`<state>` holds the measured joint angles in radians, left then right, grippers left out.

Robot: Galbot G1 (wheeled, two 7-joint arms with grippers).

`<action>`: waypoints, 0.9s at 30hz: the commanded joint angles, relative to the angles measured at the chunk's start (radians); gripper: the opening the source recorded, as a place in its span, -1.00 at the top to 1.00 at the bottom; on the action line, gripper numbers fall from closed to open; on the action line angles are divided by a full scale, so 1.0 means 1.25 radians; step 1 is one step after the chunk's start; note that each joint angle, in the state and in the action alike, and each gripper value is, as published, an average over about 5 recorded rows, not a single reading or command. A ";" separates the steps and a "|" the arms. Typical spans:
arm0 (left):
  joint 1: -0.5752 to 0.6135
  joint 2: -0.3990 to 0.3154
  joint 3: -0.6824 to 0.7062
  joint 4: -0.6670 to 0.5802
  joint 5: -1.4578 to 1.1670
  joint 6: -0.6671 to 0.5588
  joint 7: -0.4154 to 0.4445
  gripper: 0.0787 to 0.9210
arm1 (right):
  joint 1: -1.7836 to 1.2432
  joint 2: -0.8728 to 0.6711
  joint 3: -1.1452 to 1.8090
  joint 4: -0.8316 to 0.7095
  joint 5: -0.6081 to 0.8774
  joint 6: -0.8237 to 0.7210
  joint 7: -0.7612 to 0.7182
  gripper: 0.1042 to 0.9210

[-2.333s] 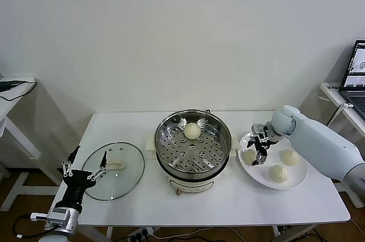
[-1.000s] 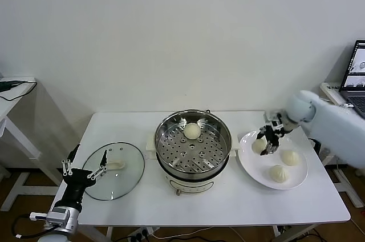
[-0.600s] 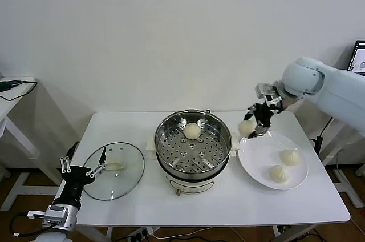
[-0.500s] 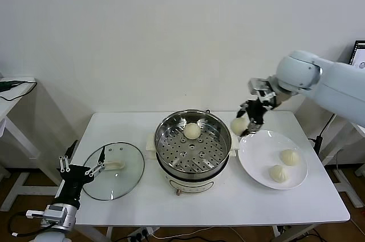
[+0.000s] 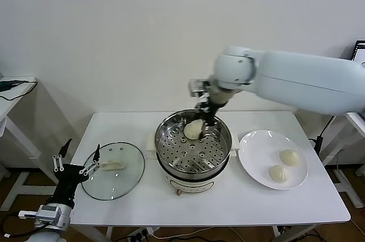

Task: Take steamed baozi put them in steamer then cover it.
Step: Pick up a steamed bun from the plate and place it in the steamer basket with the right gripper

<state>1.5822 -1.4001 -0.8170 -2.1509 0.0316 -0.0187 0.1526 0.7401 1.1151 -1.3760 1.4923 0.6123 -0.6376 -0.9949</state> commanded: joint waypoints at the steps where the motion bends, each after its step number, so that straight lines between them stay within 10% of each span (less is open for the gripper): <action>1: -0.002 0.002 -0.004 0.003 -0.003 0.002 0.000 -0.77 | -0.117 0.149 0.009 -0.110 -0.038 -0.039 0.010 -0.43; 27: 0.004 -0.006 0.002 0.009 0.005 0.000 -0.002 -0.77 | -0.234 0.128 0.124 -0.201 -0.156 -0.002 -0.007 -0.70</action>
<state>1.5843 -1.4068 -0.8159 -2.1366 0.0346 -0.0178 0.1508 0.4659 1.3032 -1.2553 1.2319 0.4332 -0.6426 -1.0000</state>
